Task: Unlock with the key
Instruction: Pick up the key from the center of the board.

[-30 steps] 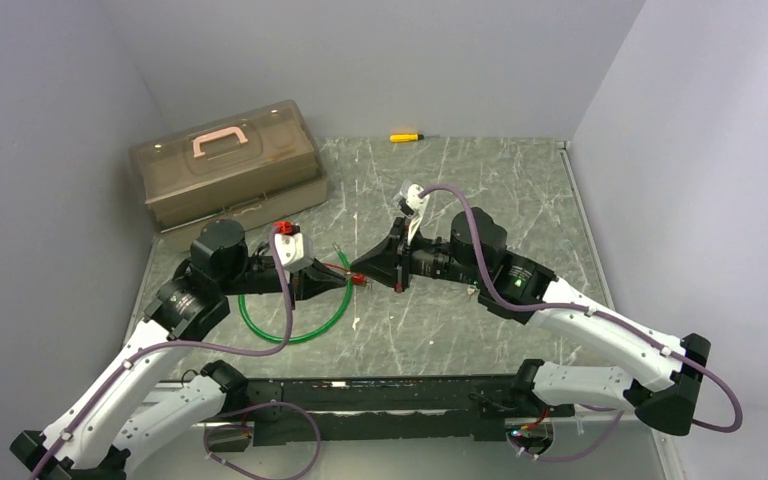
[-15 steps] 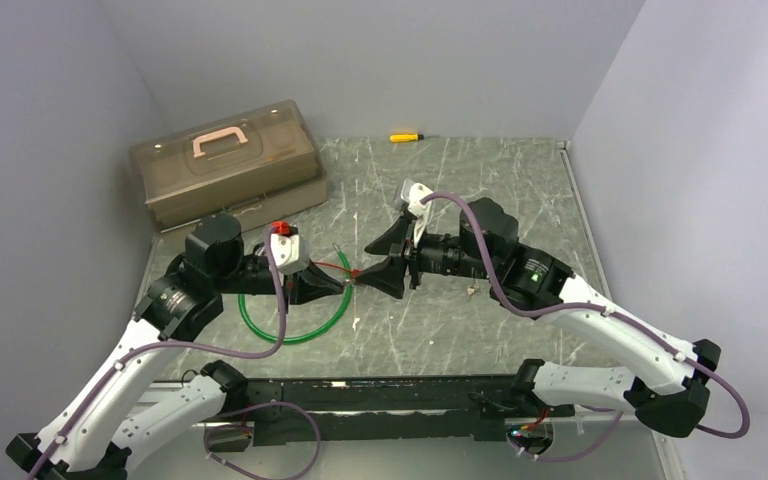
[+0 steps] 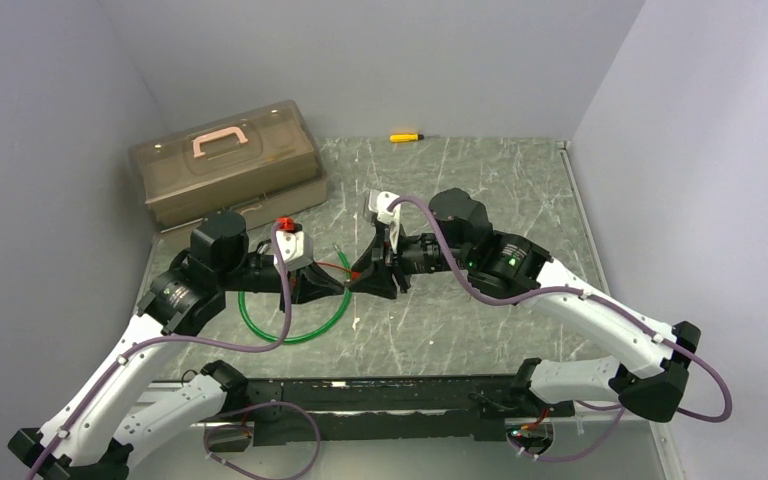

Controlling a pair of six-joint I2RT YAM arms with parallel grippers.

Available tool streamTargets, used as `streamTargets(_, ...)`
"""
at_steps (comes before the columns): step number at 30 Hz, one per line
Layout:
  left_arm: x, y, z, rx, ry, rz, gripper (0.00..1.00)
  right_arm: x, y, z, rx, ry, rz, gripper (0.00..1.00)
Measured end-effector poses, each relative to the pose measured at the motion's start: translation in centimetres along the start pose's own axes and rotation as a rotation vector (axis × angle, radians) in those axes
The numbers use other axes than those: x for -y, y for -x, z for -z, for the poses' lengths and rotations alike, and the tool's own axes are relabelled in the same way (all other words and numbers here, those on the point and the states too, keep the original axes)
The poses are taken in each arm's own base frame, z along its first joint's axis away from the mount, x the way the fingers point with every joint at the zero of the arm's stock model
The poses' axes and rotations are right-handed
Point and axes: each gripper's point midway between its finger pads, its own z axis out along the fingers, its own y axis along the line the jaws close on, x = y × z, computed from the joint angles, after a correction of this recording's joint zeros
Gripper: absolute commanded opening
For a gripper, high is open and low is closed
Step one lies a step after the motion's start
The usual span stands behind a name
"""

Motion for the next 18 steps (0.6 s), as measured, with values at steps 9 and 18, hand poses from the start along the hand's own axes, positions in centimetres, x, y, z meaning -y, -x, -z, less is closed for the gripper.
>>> streamTargets(9,-0.15,0.02,0.05,0.001,0.007,0.003,0.00,0.02,-0.55,0.16,-0.022,-0.003,0.010,0.00)
streamTargets(18,0.24,0.09,0.05,0.005,-0.014,0.005,0.36,-0.27,-0.49,0.13,-0.004,0.011,0.012,0.00)
